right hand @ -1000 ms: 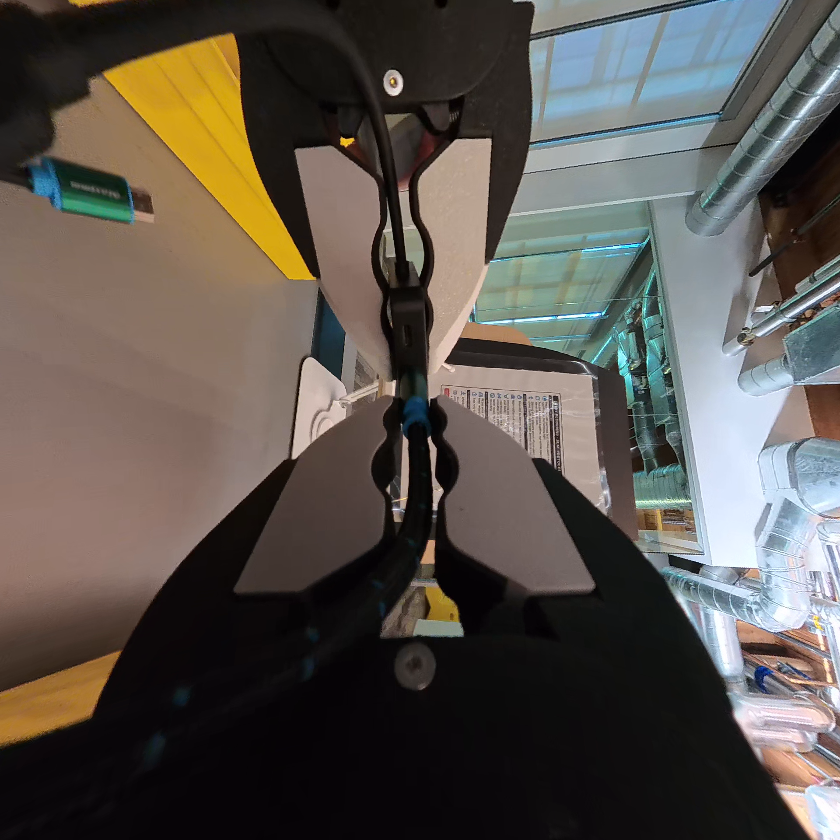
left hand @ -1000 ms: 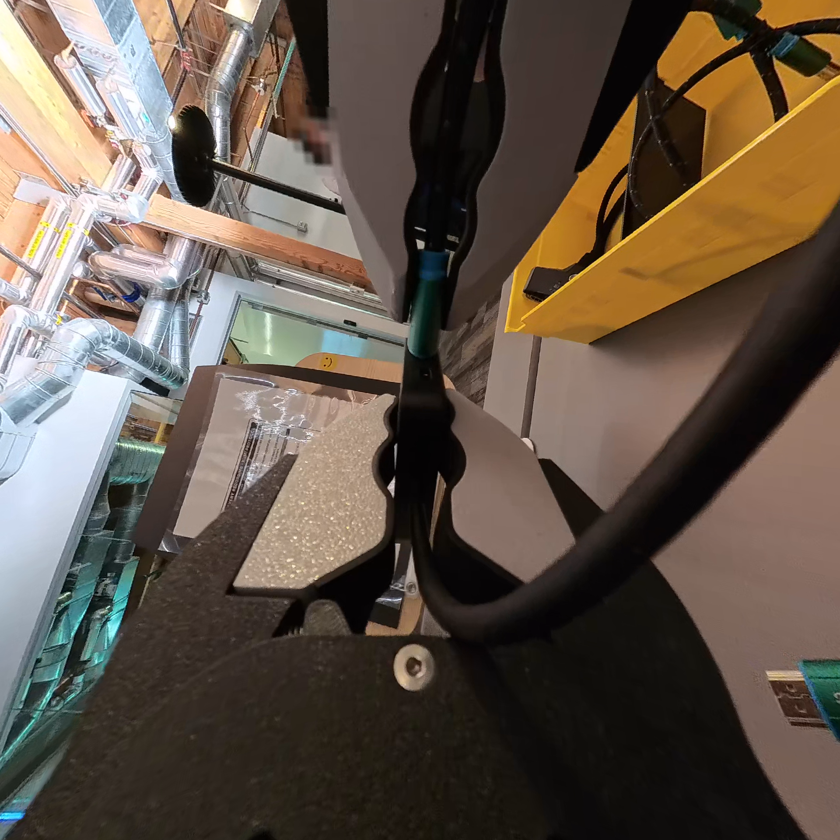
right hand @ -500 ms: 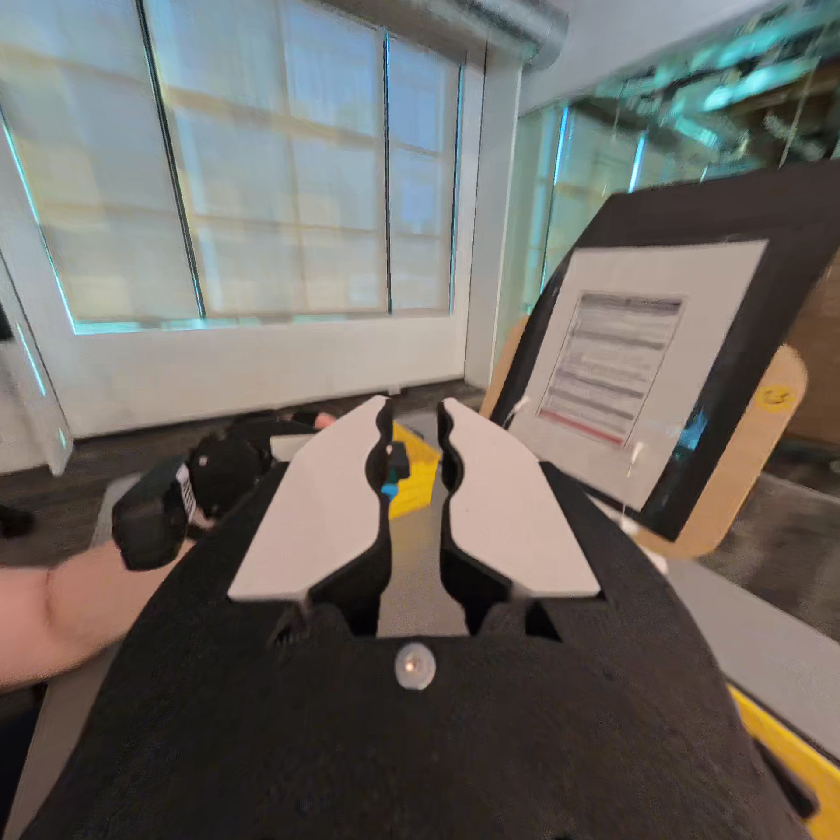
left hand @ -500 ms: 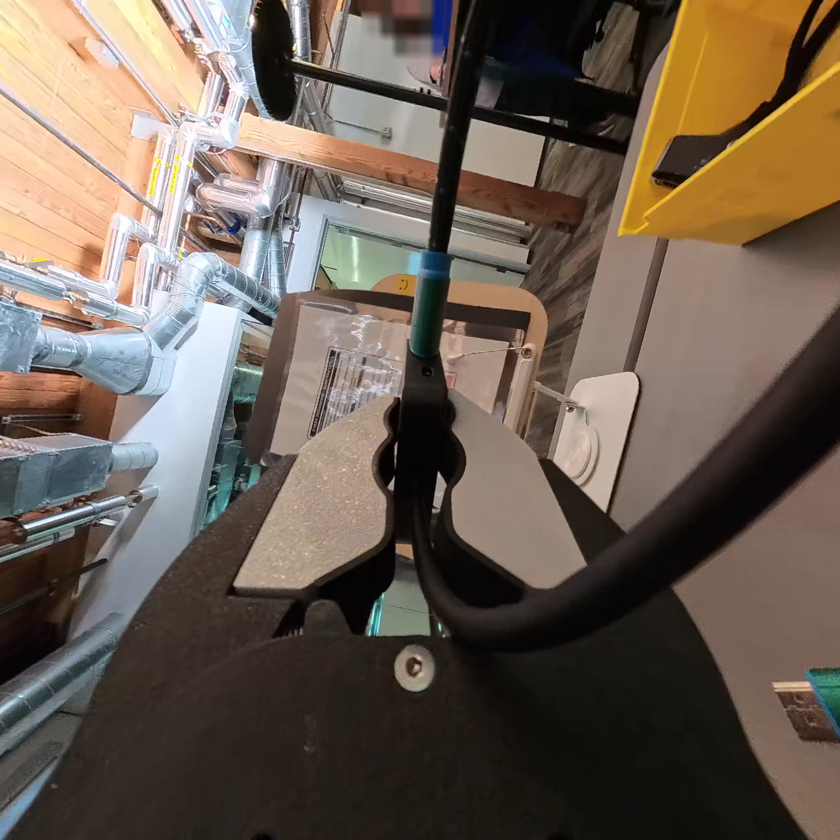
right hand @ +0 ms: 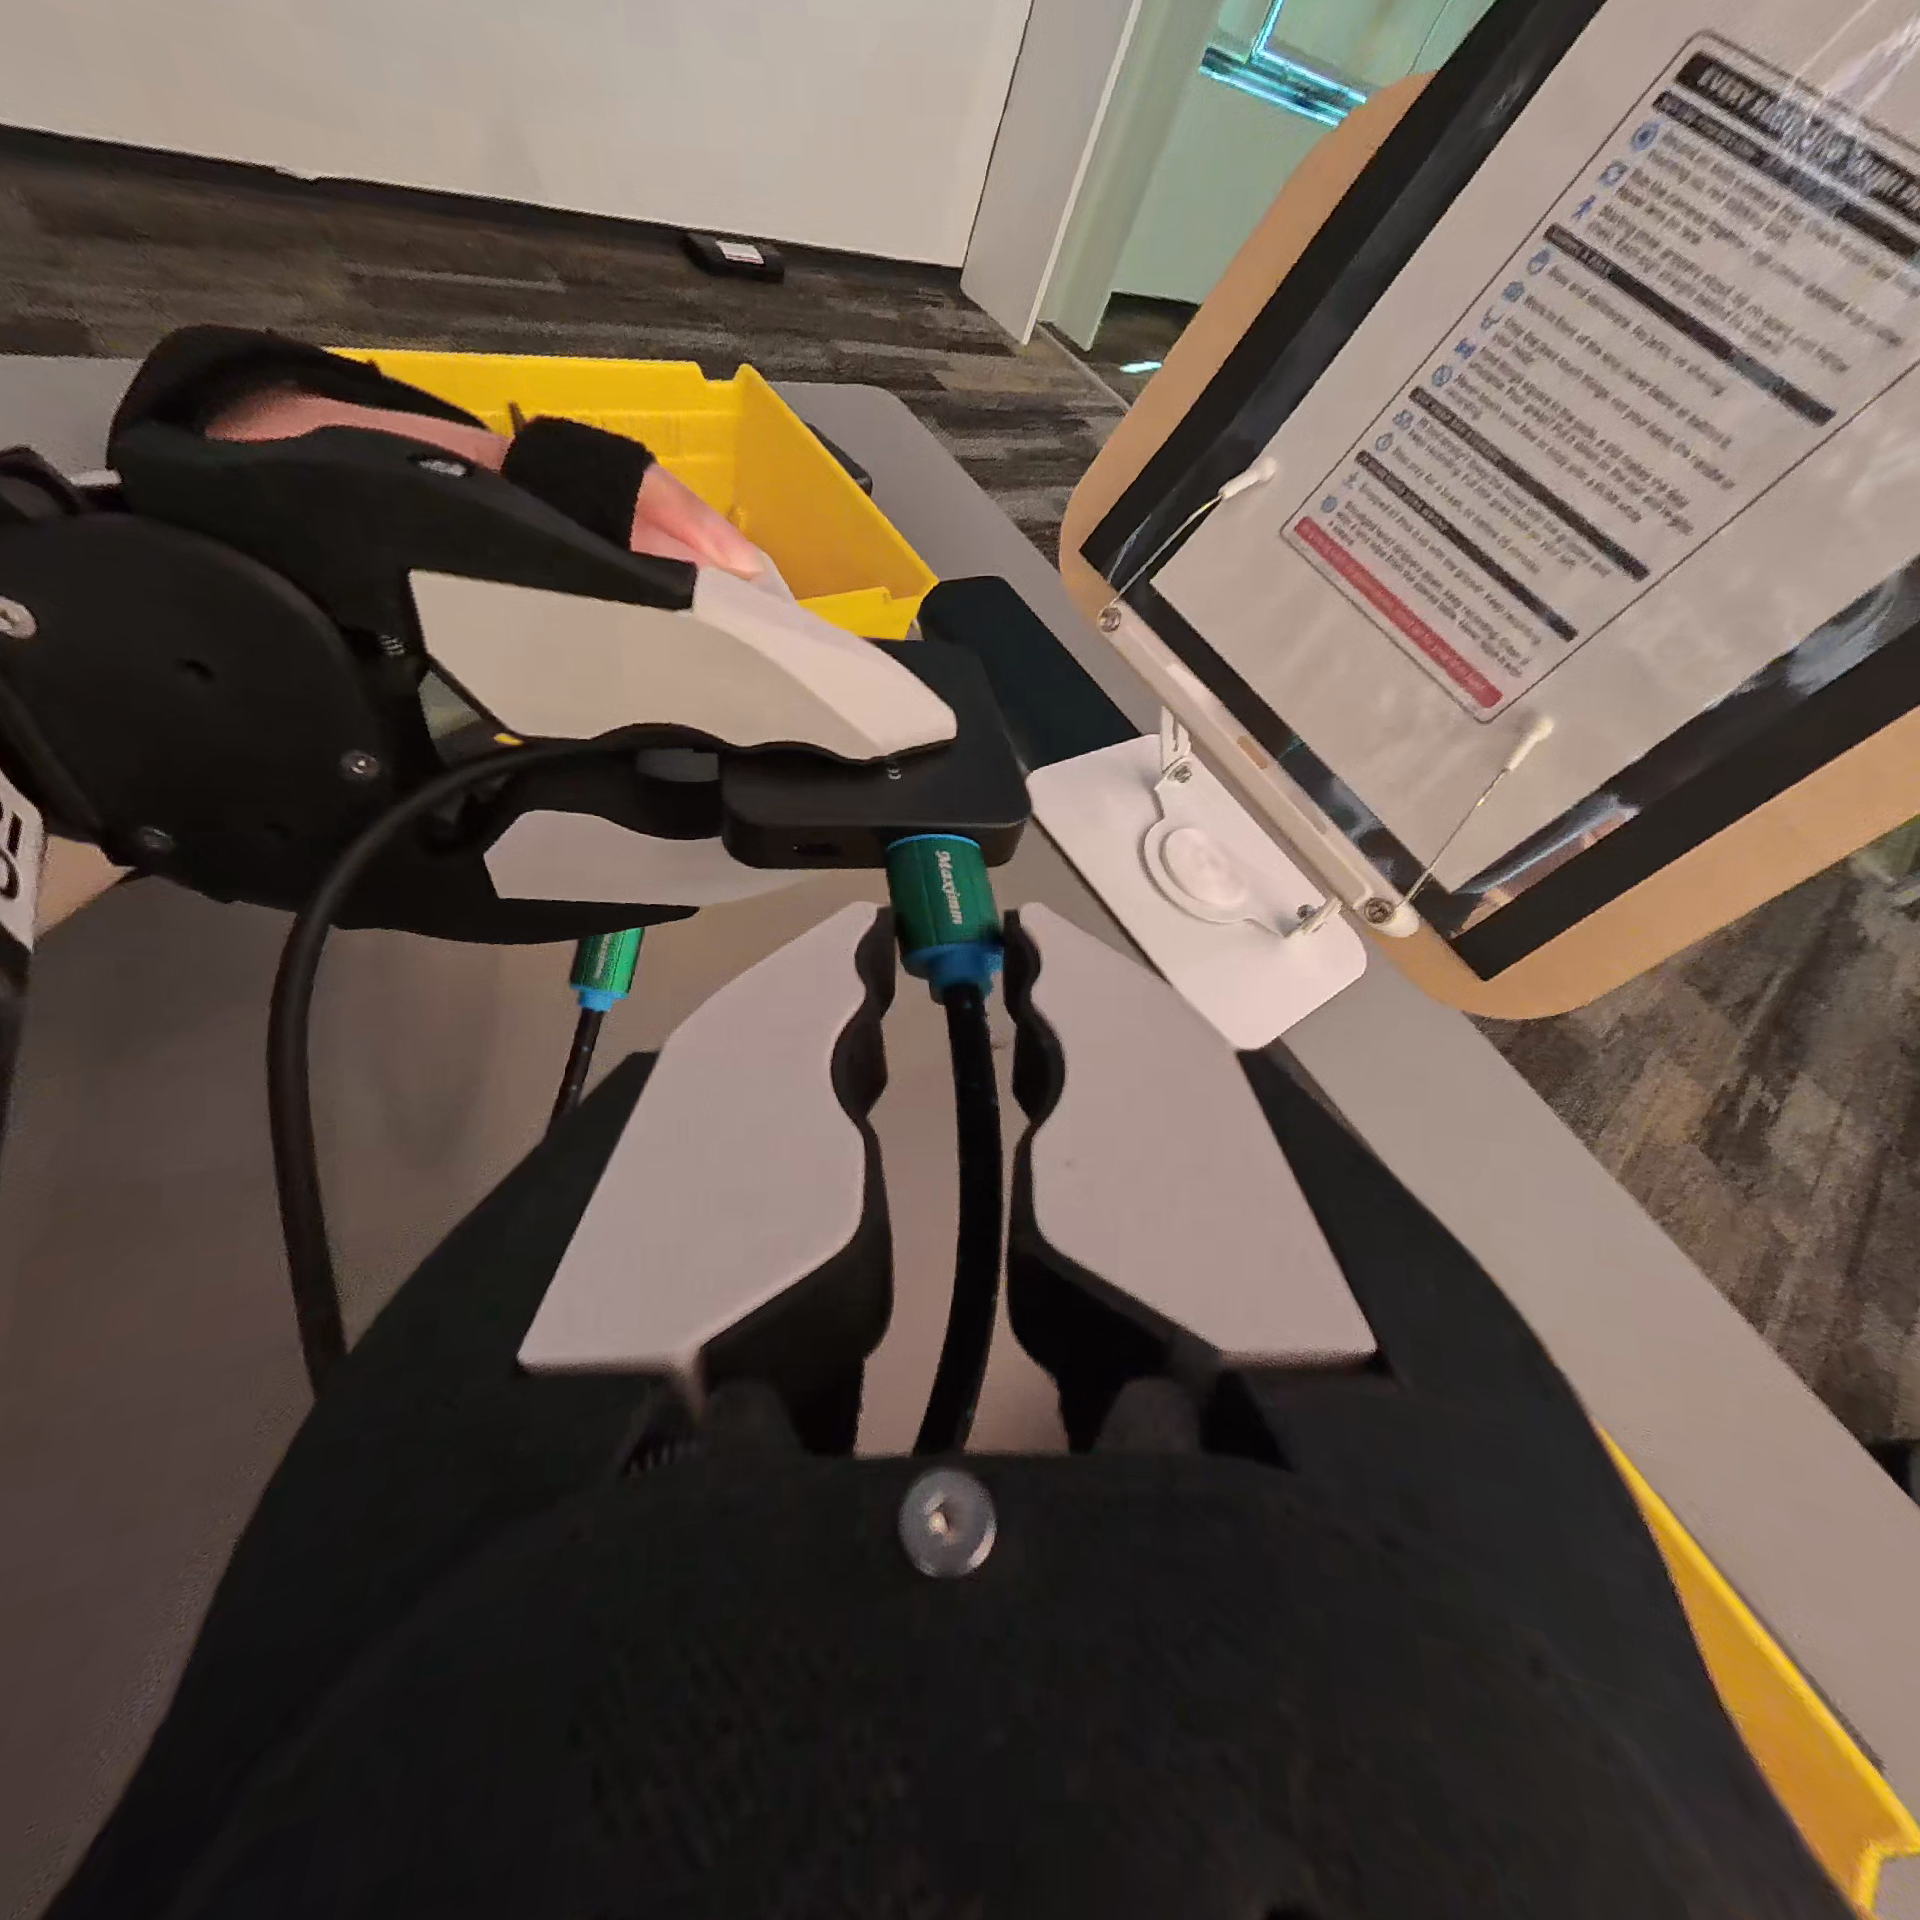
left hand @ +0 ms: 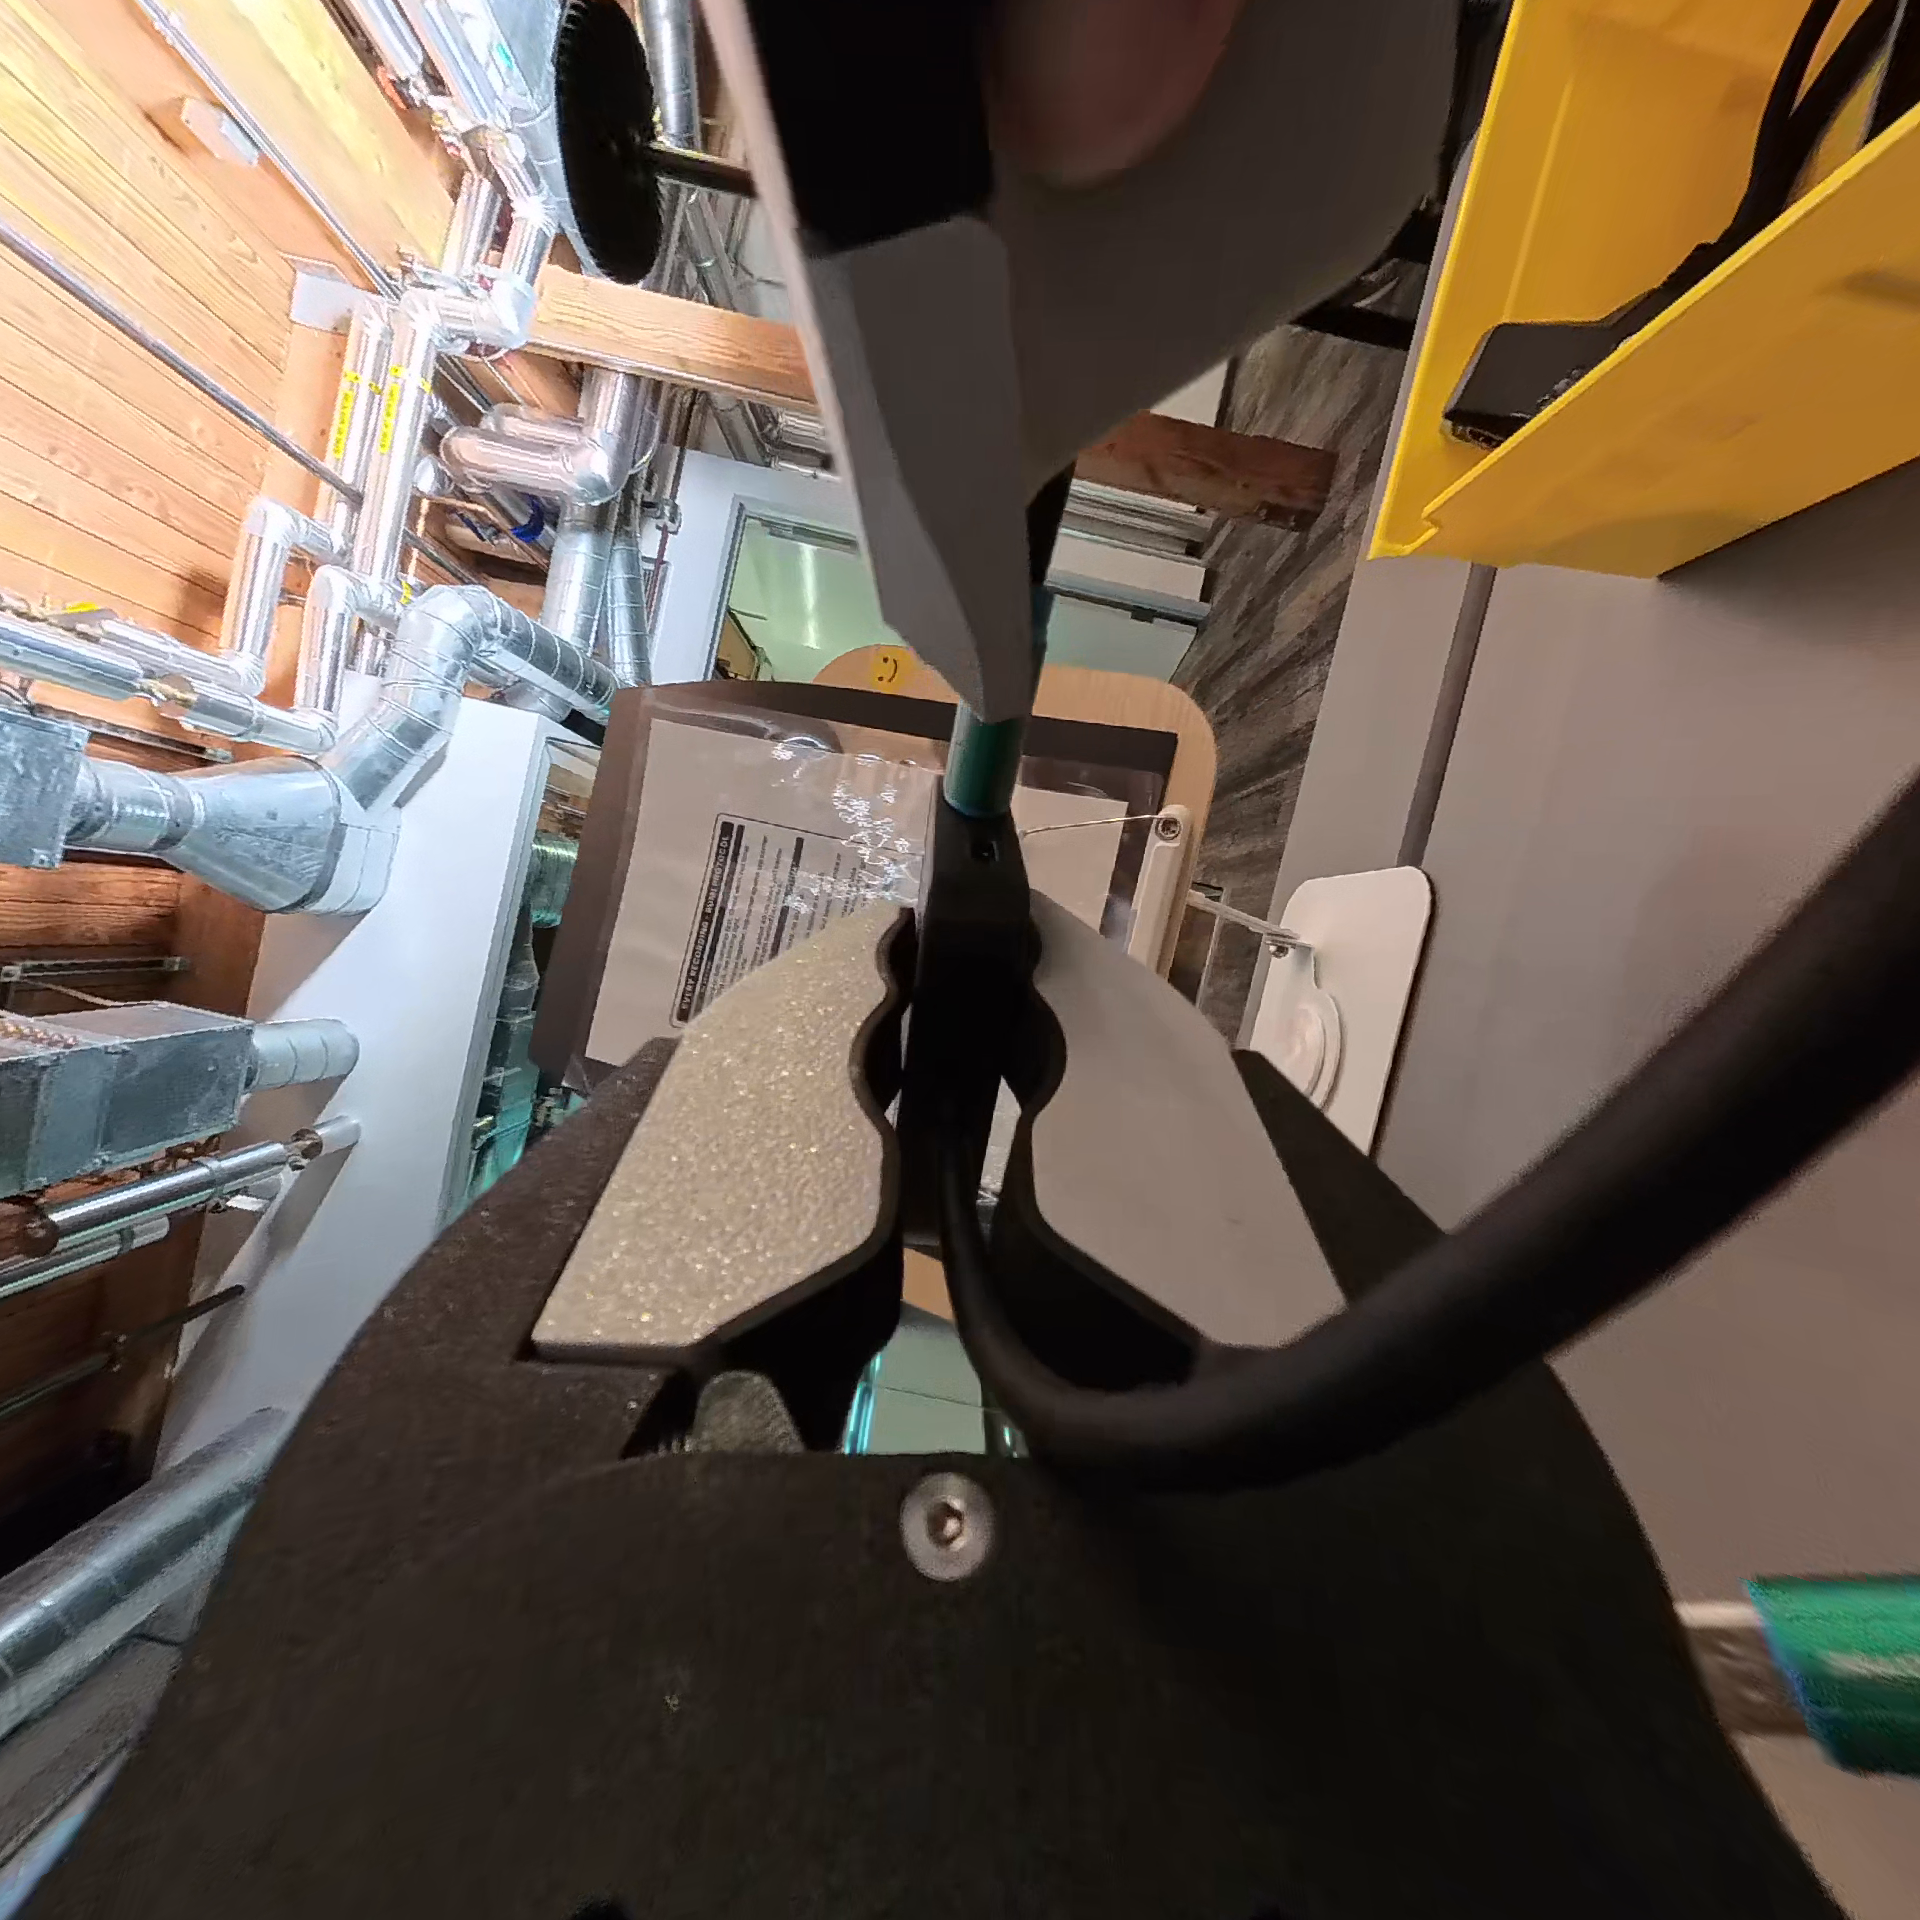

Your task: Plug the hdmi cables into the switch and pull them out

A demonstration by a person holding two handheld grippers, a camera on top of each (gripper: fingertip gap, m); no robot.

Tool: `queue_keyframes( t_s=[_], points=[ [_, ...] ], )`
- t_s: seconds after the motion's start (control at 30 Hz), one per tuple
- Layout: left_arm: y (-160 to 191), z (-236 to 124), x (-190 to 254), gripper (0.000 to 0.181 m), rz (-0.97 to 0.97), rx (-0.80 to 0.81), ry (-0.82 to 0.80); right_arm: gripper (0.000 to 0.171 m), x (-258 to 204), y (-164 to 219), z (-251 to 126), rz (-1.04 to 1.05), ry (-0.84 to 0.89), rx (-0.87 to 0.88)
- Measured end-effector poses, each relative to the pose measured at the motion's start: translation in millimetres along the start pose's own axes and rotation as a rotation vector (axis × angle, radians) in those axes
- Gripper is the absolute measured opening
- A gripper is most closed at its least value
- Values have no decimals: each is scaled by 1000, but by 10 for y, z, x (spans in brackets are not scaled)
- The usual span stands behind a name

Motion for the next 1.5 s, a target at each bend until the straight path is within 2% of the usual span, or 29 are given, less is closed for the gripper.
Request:
queue_keyframes(
  t_s=[0.03,0.57,0.87,1.07,1.1,1.13,1.17,1.23,1.33,1.4,1.5],
  points=[
    [1,0,3,14,-7,2,4,20,-1,2,0,-7,-1,-3],
    [-83,39,106,14,-26,4,-2,22,57,79,22,-15,-34,-60],
    [-9,83,181,15,-86,34,64,22,110,149,62,48,-89,-88],
    [-69,63,151,15,-105,64,64,22,89,116,-61,47,-100,-100],
    [28,94,119,14,-87,-39,39,21,106,119,-122,39,-71,-129],
    [268,137,74,13,-59,-209,22,21,161,130,-270,28,-27,-158],
    [515,128,20,14,-85,-282,35,21,221,103,-467,61,-26,-106],
    [615,-38,-176,13,-210,-161,4,21,337,71,-799,114,-14,-5],
    [416,-138,-362,14,-255,-79,-52,21,441,124,-1031,115,26,-8],
    [328,-137,-379,13,-202,-91,-39,21,533,158,-1227,76,117,1],
    [276,-173,-382,13,-129,-112,-29,21,710,193,-1700,37,330,134]
  ],
)
Point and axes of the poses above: each gripper's, where its closed fingertips meet, z out along the fingers, y out of its underside, x = y × z across the jaws, the point moved 8 cm from there along -z, back along the fingers, and after that the axes turned 4 degrees about -y, right-handed, at the moved point
